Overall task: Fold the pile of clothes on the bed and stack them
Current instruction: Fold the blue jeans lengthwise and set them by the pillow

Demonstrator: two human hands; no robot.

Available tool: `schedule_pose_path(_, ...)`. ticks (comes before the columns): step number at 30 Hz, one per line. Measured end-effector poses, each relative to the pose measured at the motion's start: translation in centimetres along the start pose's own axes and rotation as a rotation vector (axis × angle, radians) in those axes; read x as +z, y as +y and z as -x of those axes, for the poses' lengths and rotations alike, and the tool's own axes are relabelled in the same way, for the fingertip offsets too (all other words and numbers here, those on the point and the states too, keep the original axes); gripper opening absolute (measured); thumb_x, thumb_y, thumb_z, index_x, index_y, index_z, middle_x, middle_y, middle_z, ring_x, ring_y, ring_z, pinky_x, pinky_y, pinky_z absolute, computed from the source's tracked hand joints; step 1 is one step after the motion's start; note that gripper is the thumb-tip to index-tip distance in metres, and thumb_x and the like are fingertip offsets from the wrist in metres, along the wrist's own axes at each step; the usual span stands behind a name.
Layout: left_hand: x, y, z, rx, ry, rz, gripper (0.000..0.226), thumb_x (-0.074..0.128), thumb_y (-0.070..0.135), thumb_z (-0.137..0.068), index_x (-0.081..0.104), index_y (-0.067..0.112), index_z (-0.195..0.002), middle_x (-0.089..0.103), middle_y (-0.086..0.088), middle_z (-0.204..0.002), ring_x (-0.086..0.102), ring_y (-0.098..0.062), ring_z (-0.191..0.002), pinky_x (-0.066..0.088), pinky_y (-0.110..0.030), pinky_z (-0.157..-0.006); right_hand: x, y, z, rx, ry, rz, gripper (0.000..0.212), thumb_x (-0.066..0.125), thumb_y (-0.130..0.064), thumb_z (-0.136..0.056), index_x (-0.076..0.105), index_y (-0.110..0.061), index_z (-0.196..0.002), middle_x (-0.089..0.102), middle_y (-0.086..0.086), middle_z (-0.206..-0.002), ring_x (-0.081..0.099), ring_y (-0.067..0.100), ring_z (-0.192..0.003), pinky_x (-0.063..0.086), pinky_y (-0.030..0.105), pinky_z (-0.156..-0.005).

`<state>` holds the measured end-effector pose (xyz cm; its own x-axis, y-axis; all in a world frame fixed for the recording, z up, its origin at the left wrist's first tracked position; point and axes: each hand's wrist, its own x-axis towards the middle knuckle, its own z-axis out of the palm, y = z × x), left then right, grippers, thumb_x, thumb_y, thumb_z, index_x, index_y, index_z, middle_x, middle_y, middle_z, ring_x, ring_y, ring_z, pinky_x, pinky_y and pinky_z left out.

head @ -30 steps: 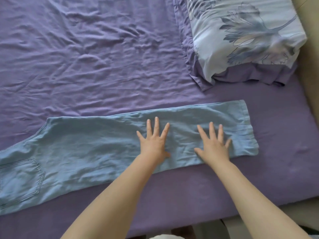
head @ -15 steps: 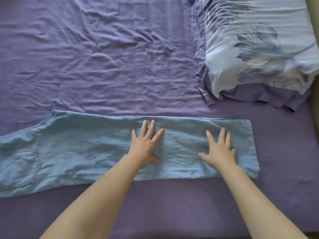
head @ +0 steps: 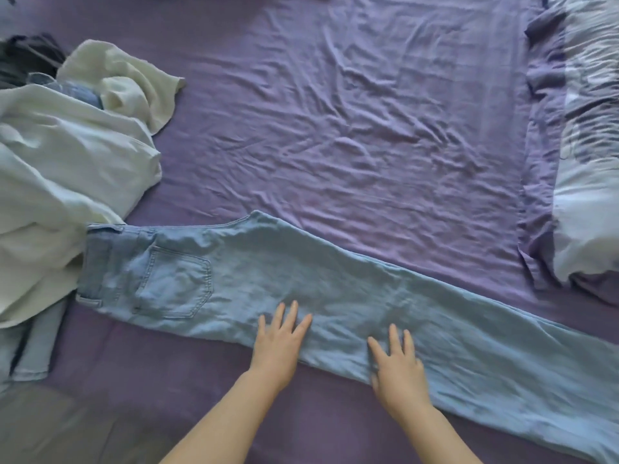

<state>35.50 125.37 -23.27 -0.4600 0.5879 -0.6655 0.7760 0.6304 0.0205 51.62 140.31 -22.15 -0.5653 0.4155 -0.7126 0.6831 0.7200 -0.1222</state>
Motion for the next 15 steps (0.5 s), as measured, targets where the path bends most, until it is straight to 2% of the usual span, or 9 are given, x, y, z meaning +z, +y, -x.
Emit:
schedule_pose_path(3,0.2,-3.6,0.5,-0.050,0.016,0.063,0.077,0.047,0.009,-0.092,0.005,0.031,-0.152,-0.012,-0.006,-0.161,-0.007,-0.029,-0.148,0.004,-0.054,-0.117,-1.3,-4.2,-0.6,-0.013,0.021,-0.048,0.050,0.042,-0.030,-0.096,0.027,-0.030,-0.145,-0.004,0.011,-0.159,-0.001,0.029,-0.147,0.034,0.037,-0.108)
schedule_pose_path(6,0.4,-7.4,0.8,-0.118,0.033,0.105,0.066,0.044,0.021,-0.097,0.009,0.031,-0.152,-0.008,-0.005,-0.161,-0.006,-0.029,-0.148,0.003,-0.055,-0.117,-2.1,-9.6,-1.7,-0.118,0.000,-0.059,0.052,0.044,-0.028,-0.096,0.026,-0.033,-0.145,-0.003,0.007,-0.160,0.000,0.027,-0.147,0.033,0.036,-0.108)
schedule_pose_path(10,0.4,-13.3,1.4,-0.195,0.032,0.169,0.058,0.040,0.027,-0.100,0.014,0.034,-0.151,-0.004,0.002,-0.162,-0.006,-0.030,-0.148,0.004,-0.057,-0.116,-2.4,-17.2,-3.4,-0.236,0.002,-0.036,0.055,0.044,-0.025,-0.095,0.025,-0.034,-0.146,-0.002,0.007,-0.160,0.002,0.026,-0.147,0.033,0.035,-0.109)
schedule_pose_path(13,0.4,-17.5,1.8,-0.068,0.055,0.118,0.063,0.046,0.020,-0.097,0.015,0.031,-0.151,-0.003,0.010,-0.161,-0.007,-0.030,-0.148,0.001,-0.057,-0.115,-1.8,-21.8,-4.3,-0.279,-0.032,0.019,0.053,0.044,-0.025,-0.095,0.025,-0.036,-0.144,-0.003,0.005,-0.160,-0.001,0.027,-0.147,0.031,0.040,-0.109)
schedule_pose_path(15,0.2,-19.9,2.0,0.063,0.077,0.102,0.069,0.050,0.010,-0.092,0.018,0.029,-0.150,-0.002,0.009,-0.161,-0.007,-0.028,-0.148,0.002,-0.052,-0.117,-1.4,-23.9,-4.6,-0.261,-0.056,0.048,0.050,0.043,-0.026,-0.096,0.026,-0.037,-0.142,-0.004,0.007,-0.160,-0.004,0.028,-0.147,0.027,0.045,-0.110)
